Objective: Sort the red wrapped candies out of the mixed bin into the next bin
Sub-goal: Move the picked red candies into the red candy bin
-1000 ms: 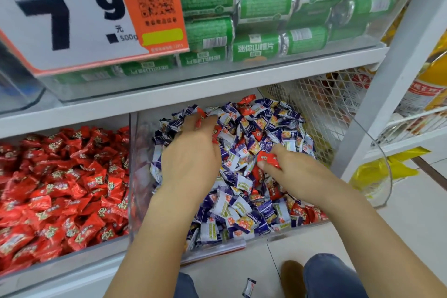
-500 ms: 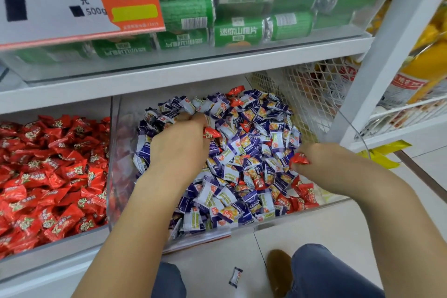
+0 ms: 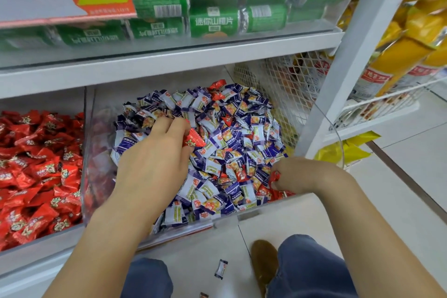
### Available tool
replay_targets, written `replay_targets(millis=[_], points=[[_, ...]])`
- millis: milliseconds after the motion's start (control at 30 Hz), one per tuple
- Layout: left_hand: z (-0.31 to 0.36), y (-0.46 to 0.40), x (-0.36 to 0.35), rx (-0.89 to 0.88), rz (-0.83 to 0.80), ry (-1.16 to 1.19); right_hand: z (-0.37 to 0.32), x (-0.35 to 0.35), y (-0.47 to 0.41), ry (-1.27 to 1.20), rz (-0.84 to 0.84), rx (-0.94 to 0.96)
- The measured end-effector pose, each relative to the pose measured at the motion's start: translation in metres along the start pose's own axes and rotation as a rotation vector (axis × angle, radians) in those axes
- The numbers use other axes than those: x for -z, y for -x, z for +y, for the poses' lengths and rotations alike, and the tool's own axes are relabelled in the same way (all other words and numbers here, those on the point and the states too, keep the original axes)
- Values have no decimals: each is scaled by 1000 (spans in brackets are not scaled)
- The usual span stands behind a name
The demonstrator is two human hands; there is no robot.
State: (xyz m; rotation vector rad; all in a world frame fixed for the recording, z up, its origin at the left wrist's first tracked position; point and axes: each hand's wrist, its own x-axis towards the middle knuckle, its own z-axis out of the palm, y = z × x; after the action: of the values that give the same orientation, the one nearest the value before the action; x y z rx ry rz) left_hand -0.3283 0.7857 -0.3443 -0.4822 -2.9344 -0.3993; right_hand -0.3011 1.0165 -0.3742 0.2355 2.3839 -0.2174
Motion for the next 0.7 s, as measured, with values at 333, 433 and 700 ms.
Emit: replay_targets(millis=[333, 433, 700], points=[[-19, 33, 36, -119, 188, 161, -17, 29, 38, -388, 395, 299], [-44, 48, 50, -69, 282, 250, -54, 35, 59, -511, 482, 434], [-146, 73, 64, 197, 363, 288, -188, 21, 89, -493, 524, 760]])
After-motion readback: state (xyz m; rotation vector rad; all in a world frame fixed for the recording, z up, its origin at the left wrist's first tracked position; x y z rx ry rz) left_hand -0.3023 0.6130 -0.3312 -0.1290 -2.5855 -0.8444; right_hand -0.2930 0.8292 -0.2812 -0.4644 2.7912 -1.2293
